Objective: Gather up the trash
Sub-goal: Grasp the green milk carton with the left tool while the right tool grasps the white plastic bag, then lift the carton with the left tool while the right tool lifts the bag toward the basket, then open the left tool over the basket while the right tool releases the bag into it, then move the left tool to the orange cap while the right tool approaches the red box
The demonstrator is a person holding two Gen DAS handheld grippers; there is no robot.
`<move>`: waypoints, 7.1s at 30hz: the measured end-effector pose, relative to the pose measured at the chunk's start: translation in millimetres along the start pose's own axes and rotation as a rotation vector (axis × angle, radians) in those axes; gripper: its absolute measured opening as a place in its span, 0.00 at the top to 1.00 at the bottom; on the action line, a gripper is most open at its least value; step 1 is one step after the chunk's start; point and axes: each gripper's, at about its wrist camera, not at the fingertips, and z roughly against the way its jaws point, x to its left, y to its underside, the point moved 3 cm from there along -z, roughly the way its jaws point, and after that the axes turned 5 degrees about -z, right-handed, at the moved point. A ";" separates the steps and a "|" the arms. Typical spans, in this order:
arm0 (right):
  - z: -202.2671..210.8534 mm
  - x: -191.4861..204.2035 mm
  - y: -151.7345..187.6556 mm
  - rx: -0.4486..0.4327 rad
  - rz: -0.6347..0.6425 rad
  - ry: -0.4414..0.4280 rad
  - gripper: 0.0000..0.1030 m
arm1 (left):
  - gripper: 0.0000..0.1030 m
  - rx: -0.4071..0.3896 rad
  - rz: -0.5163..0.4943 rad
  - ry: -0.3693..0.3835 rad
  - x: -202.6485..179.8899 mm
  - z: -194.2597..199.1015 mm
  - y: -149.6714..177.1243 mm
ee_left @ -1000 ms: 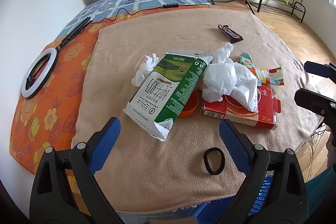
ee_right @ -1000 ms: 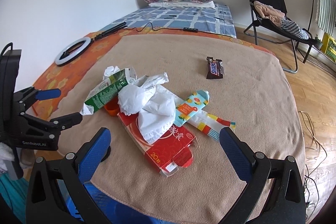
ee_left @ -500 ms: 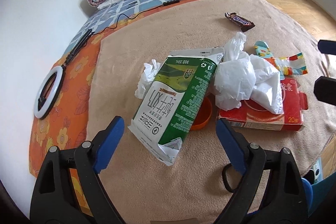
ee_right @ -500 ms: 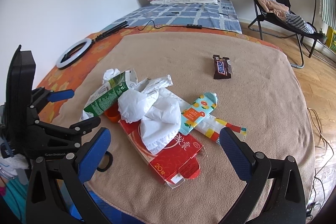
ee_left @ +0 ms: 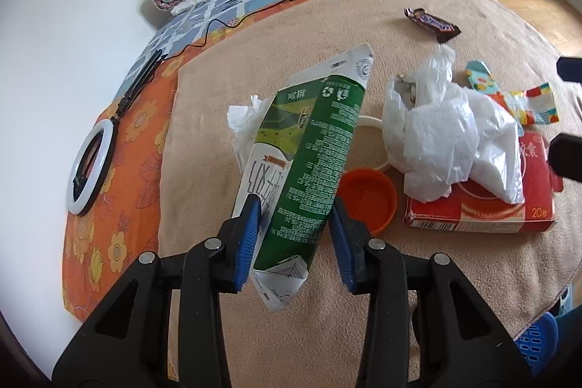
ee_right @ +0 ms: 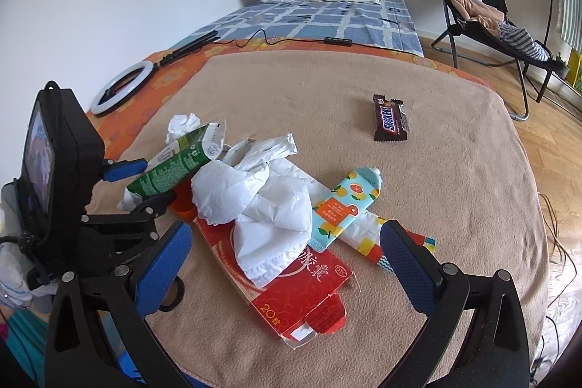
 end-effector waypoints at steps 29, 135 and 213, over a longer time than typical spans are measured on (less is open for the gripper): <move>-70.6 49.1 -11.6 0.036 0.193 0.089 0.17 | 0.72 -0.041 0.250 0.138 70.1 12.0 3.4; 36.1 71.3 259.0 0.367 0.143 -0.136 0.57 | 0.72 0.289 0.067 0.438 -138.4 74.0 226.9; 34.8 -10.8 58.7 0.080 0.062 -0.141 0.23 | 0.41 0.034 0.193 0.311 -20.2 44.2 37.6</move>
